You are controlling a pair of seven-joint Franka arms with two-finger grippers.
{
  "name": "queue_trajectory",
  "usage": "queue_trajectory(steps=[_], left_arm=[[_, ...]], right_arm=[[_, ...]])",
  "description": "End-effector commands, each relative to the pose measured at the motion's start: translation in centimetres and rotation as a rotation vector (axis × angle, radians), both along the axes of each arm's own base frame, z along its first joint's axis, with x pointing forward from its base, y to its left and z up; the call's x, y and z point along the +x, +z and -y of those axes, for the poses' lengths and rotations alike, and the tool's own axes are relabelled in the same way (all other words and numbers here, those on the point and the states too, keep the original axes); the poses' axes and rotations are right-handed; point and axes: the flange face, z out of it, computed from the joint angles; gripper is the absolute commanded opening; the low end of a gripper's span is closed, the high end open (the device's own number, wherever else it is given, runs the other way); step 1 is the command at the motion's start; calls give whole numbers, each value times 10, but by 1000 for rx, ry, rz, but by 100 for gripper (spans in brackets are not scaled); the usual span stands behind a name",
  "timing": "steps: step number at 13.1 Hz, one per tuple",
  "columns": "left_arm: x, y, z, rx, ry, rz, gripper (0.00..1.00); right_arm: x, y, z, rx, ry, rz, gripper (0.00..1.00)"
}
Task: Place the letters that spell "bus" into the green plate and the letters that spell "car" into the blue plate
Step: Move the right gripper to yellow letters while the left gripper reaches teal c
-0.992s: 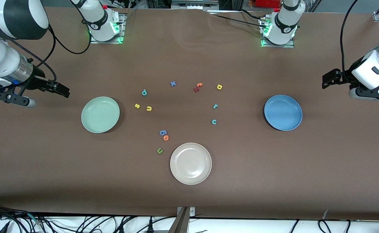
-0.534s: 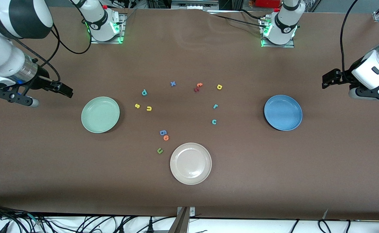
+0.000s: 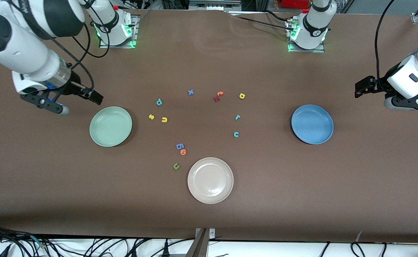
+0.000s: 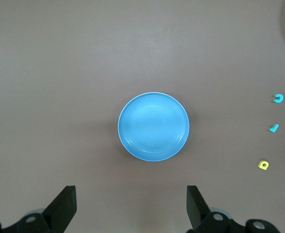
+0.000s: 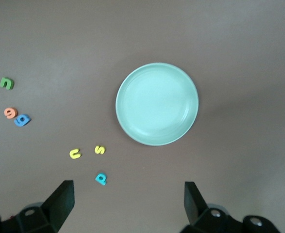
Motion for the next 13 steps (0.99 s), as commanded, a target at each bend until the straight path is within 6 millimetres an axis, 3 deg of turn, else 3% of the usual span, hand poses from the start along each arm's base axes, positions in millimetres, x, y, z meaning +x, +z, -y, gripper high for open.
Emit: queue_trajectory(steps=[1,4,8,10,13], left_arm=[[0,3,1,22,-12,-7,100],[1,2,1,22,-12,-8,100],[7,-15,8,24,-15,-38,100],[11,-27,26,10,-40,-59,100],[23,-63,77,-35,-109,-76,100]], right_arm=[[-5,-18,-30,0,-33,-23,99],[-18,-55,-68,29,-100,-6,99],[-46,-122,-92,57,-70,36,98],[-54,-162,-103,93,-50,67,98],[-55,-207,-118,150,-13,111,98]])
